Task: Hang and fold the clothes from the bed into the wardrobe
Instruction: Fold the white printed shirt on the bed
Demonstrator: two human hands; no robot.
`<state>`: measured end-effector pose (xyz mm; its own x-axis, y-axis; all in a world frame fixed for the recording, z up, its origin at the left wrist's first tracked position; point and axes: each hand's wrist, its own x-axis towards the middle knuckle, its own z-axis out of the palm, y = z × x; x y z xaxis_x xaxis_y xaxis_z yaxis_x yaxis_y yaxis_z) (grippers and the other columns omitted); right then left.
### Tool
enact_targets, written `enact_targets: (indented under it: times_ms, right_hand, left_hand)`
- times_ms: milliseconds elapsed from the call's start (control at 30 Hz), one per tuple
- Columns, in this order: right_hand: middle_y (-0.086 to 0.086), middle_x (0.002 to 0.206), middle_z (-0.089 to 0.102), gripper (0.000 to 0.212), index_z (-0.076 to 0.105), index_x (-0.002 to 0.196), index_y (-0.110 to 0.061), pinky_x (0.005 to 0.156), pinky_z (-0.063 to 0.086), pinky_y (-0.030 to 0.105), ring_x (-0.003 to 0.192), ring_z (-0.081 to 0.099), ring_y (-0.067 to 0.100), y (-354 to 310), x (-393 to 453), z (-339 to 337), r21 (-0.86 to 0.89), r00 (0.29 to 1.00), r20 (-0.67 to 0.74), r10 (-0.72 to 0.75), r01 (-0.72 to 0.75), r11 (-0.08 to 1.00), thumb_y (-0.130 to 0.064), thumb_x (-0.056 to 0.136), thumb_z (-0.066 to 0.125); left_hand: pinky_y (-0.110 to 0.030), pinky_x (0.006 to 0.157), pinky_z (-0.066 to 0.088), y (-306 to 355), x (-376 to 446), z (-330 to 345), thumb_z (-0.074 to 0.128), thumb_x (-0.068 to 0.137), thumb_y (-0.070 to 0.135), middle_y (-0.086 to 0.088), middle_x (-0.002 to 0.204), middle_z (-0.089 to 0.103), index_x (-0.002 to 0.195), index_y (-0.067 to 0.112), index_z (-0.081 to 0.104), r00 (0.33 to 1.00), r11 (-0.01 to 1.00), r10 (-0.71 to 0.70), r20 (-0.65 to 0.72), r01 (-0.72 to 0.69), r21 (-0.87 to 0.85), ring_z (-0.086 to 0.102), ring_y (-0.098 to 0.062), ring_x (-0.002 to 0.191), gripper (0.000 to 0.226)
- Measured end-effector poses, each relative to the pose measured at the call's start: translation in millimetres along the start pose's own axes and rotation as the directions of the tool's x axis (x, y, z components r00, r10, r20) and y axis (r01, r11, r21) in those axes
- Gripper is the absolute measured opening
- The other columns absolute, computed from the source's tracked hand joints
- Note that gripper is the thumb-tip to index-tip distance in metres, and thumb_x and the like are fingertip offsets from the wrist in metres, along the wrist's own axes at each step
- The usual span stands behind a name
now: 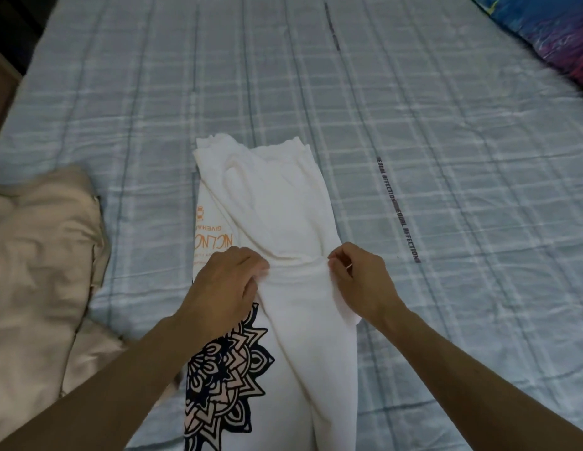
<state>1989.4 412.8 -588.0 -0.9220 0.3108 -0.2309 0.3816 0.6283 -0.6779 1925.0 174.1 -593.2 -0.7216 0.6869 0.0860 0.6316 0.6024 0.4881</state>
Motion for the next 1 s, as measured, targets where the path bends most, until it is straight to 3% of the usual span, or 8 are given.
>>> enact_targets:
  times_ms: [67, 233, 533, 700, 800, 867, 933, 1000]
  right_hand:
    - [-0.008, 0.089, 0.061, 0.011, 0.061, 0.095, -0.02, 0.073, 0.049, 0.026, 0.08, 0.057, 0.009, -5.4, -1.0, 0.0, -0.121, 0.997, 0.007, -0.079, 0.079, 0.99, -0.031, 0.091, 0.064]
    - [-0.002, 0.115, 0.057, 0.04, 0.06, 0.118, -0.023, 0.095, 0.043, 0.034, 0.106, 0.053, 0.017, -31.2, 11.4, 10.5, -0.288, 0.974, 0.055, -0.218, 0.225, 0.931, -0.041, 0.085, 0.07]
    - [0.005, 0.117, 0.058, 0.044, 0.05, 0.127, -0.015, 0.092, 0.046, 0.036, 0.106, 0.056, 0.024, -71.3, 62.6, 53.1, -0.25, 0.976, 0.09, -0.199, 0.215, 0.944, -0.037, 0.092, 0.063]
    - [0.007, 0.126, 0.06, 0.046, 0.047, 0.134, -0.012, 0.099, 0.045, 0.035, 0.116, 0.056, 0.024, -84.7, 99.9, 57.6, -0.142, 0.983, 0.088, -0.161, 0.172, 0.975, -0.027, 0.093, 0.063]
    - [0.005, 0.123, 0.06, 0.042, 0.051, 0.13, -0.013, 0.096, 0.046, 0.032, 0.112, 0.057, 0.023, -93.0, 122.5, 61.7, -0.151, 0.977, 0.117, -0.178, 0.194, 0.969, -0.027, 0.092, 0.064]
    - [0.004, 0.113, 0.061, 0.034, 0.055, 0.121, -0.014, 0.086, 0.046, 0.029, 0.101, 0.059, 0.021, -99.7, 135.9, 66.2, -0.165, 0.973, 0.116, -0.199, 0.216, 0.962, -0.029, 0.092, 0.063]
    - [0.002, 0.103, 0.061, 0.026, 0.059, 0.11, -0.015, 0.079, 0.047, 0.029, 0.092, 0.059, 0.019, -107.5, 147.9, 72.2, -0.166, 0.968, 0.109, -0.225, 0.241, 0.956, -0.031, 0.091, 0.064]
    - [0.002, 0.097, 0.063, 0.022, 0.061, 0.104, -0.014, 0.08, 0.049, 0.031, 0.088, 0.059, 0.019, -114.4, 158.4, 78.1, -0.175, 0.961, 0.129, -0.243, 0.263, 0.949, -0.031, 0.091, 0.064]
  left_hand:
    - [-0.039, 0.087, 0.047, 0.9, 4.2, 0.1, 0.059, 0.086, -0.003, -0.005, 0.111, 0.067, 0.11, 0.006, 0.069, 0.995, 0.997, -0.078, -0.059, 0.079, 0.019, 0.059, -0.026, 0.102, 0.027]
    - [-0.038, 0.106, 0.034, 0.0, 22.8, 0.8, 0.045, 0.098, 0.026, 0.0, 0.146, 0.047, 0.141, 0.014, 0.049, 0.962, 0.941, -0.271, 0.039, 0.256, 0.219, 0.038, -0.022, 0.132, 0.044]
    - [-0.039, 0.11, 0.031, -15.1, 53.2, -1.9, 0.045, 0.097, 0.019, 0.001, 0.166, 0.005, 0.158, 0.025, 0.008, 0.942, 0.932, -0.325, 0.081, 0.304, 0.199, 0.018, -0.022, 0.144, 0.071]
    - [-0.037, 0.118, 0.024, -33.4, 69.8, -1.9, 0.046, 0.096, 0.01, -0.002, 0.163, 0.021, 0.157, 0.014, 0.018, 0.96, 0.958, -0.277, 0.048, 0.272, 0.086, 0.022, -0.021, 0.148, 0.067]
    - [-0.034, 0.114, 0.033, -42.8, 75.2, -2.5, 0.05, 0.089, -0.004, -0.007, 0.148, 0.047, 0.146, 0.008, 0.042, 0.969, 0.97, -0.236, -0.076, 0.231, -0.073, 0.043, -0.025, 0.136, 0.059]
    - [-0.033, 0.103, 0.043, -47.8, 76.6, -4.2, 0.05, 0.085, -0.01, -0.002, 0.13, 0.06, 0.134, 0.016, 0.054, 0.952, 0.962, -0.244, -0.182, 0.215, -0.167, 0.055, -0.022, 0.12, 0.055]
    - [-0.027, 0.094, 0.047, -52.9, 79.2, -9.2, 0.048, 0.083, -0.012, 0.015, 0.114, 0.059, 0.119, 0.035, 0.055, 0.927, 0.943, -0.284, -0.245, 0.224, -0.245, 0.057, -0.01, 0.107, 0.059]
    - [-0.024, 0.09, 0.047, -59.3, 83.3, -13.1, 0.046, 0.082, -0.01, 0.021, 0.107, 0.057, 0.11, 0.036, 0.056, 0.908, 0.936, -0.305, -0.286, 0.23, -0.267, 0.057, -0.006, 0.1, 0.054]
